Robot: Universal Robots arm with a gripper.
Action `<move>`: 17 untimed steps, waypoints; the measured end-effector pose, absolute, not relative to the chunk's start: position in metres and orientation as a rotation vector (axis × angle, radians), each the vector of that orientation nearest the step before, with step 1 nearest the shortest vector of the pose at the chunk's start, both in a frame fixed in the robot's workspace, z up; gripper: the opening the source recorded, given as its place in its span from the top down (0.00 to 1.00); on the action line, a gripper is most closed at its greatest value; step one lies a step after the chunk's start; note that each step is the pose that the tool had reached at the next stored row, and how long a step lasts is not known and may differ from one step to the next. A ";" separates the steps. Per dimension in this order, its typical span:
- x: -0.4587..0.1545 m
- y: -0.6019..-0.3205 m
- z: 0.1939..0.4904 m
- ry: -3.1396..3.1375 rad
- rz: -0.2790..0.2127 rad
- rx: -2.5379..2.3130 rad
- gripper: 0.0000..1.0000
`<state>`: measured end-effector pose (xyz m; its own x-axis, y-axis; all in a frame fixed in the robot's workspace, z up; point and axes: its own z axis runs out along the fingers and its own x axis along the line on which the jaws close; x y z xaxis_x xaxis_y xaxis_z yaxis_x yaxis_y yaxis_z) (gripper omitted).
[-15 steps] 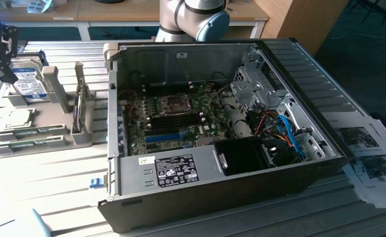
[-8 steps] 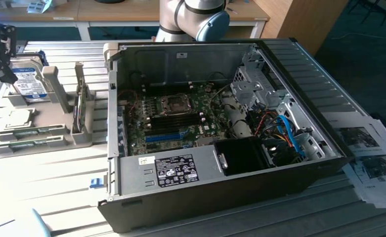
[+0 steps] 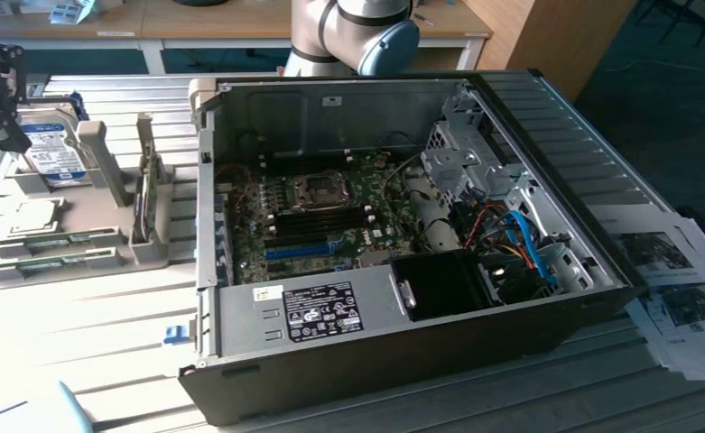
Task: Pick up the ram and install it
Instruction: 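Pick up the ram and move it above insertion slot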
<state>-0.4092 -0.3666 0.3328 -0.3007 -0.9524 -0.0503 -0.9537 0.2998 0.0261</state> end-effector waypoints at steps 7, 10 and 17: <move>-0.409 -0.367 0.332 2.434 0.081 -1.949 0.90; -0.409 -0.367 0.332 2.393 0.082 -2.000 0.90; -0.409 -0.367 0.332 2.292 0.083 -2.119 0.90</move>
